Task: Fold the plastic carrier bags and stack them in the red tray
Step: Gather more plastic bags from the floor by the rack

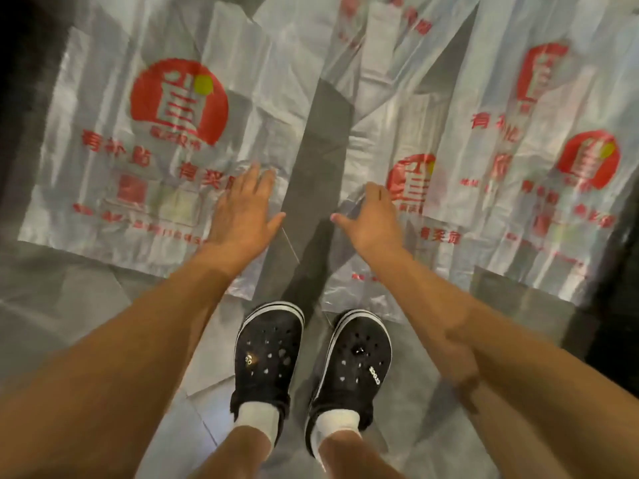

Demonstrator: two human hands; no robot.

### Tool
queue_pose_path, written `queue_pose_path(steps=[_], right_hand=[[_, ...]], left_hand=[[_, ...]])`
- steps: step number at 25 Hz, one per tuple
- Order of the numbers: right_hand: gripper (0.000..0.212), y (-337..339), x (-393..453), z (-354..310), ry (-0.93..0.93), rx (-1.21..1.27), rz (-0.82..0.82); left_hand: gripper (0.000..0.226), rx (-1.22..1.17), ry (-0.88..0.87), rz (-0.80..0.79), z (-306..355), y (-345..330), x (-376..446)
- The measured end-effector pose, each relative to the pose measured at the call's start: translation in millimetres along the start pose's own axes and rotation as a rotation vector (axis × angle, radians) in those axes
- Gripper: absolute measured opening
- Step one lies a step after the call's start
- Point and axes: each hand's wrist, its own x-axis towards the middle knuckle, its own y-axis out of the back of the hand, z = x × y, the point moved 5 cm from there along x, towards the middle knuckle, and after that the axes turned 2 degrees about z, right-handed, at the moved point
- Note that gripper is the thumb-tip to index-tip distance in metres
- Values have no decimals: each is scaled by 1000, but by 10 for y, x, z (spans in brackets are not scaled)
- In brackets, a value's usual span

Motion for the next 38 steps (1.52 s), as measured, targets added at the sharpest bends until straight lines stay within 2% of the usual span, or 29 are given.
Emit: queue_pose_path(steps=[3,8,10,13,15,18,21,24,26,28,31,33,35,38], right_hand=[[86,-139,55,80,-49,-178,144],[40,-29,28,229,73,39,340],[21,-32,33,259,34,72,353],[9,34,74,280,-32,249,364],[9,194,47,264,-93,468,350],[8,446,-157,224,-217,648,301],[8,891,-461,-9,-216,835,269],[16,1597,-833,-303,-181,962,231],[10,2111,-1087,-451,-158,1016,190],[6,2761,-1384,-639,-158,1051,139],[16,3834,-1940,-795,-214,1113,121],[5,4448,-2357,-909,-223,1177,71],[14,4862,-2730,-960,-232,1204,55],[6,5622,-3409,-1078,-197,1278,59]], left_hand=[[72,-31,19,74,-90,-160,73],[51,-107,-11,136,-117,-196,-11],[31,-119,-16,166,-106,-175,-9],[7,-144,39,210,-118,-51,-14],[4,-235,150,233,-183,147,-75],[2,-327,315,260,-277,535,-344],[1,-409,325,256,-212,1194,-661],[5,-384,308,251,-106,2050,-893],[10,-386,267,218,56,2570,-1010],[13,-396,264,202,315,3203,-1164],[26,-471,270,203,866,4149,-1491],[37,-513,231,160,1310,4767,-1761],[50,-536,135,105,1726,5268,-2027],[58,-495,-133,54,2415,6041,-2474]])
